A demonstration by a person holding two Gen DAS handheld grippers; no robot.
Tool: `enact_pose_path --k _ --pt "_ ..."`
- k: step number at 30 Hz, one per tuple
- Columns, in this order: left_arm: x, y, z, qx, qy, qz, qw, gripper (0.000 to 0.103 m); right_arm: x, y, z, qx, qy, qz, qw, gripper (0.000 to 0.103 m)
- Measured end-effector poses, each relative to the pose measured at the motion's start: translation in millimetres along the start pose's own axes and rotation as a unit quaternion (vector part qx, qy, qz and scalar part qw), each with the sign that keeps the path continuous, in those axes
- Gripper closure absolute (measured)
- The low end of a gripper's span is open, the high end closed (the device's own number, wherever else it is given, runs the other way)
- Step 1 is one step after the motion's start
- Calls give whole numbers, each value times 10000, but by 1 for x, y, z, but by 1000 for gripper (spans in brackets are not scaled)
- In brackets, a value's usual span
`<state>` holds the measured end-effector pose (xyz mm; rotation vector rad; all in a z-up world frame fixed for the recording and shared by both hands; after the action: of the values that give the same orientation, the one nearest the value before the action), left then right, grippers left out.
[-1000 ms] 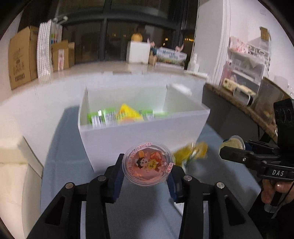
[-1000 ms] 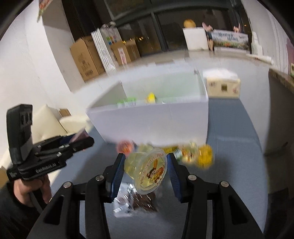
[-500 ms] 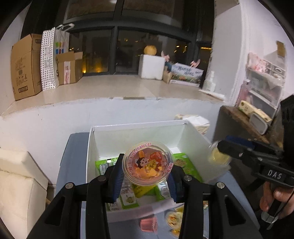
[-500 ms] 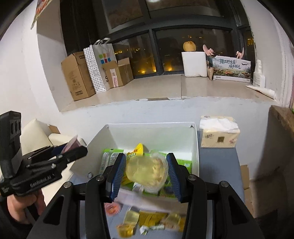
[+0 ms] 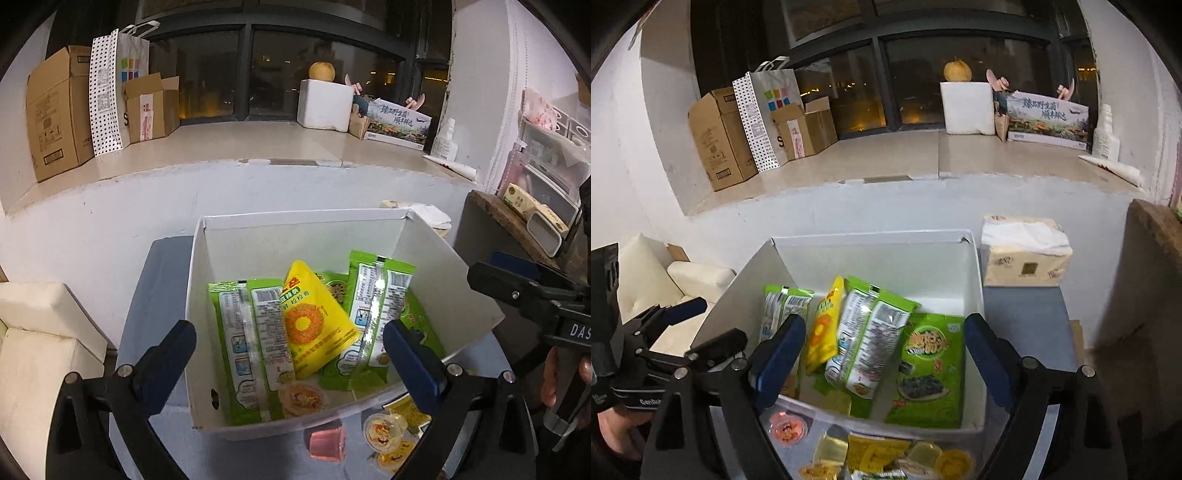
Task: Organize snacks
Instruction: 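Grasp a square pink jelly cup with the left gripper while the right gripper grasps a yellow jelly cup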
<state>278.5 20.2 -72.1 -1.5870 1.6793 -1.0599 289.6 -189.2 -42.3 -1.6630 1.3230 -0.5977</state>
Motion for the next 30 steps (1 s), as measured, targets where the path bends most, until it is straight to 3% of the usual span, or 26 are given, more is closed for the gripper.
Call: enact_pose_path --k 3,10,16,24,30 --pt "6 1 -11 61 46 52 10000 0 3 1 -14 131 0 -19 9999 0" --pt "22 19 -38 70 46 264 9996 0 8 21 -51 164 140 -176 9996 0" --pt "37 61 -63 -23 241 204 9995 0 26 73 -74 -48 197 -31 9998 0" --pt "52 118 -65 -355 232 101 9991 0 48 144 -55 -778 534 35 9955 0" --pt "48 124 -46 -491 161 68 9986 0 64 146 -33 -838 611 -35 9946 0"
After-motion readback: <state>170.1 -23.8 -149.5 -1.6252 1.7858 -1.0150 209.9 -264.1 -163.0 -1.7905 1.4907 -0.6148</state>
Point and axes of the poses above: each gripper's, at about its wrist camera, not at the fingertips, and z roughly the way its jaws point, x to its right, y to its underside, the point moved 2 cm from there along z, roughly the way its jaws point, and after that the axes turned 10 degrees about x, right-handed, at the moved point
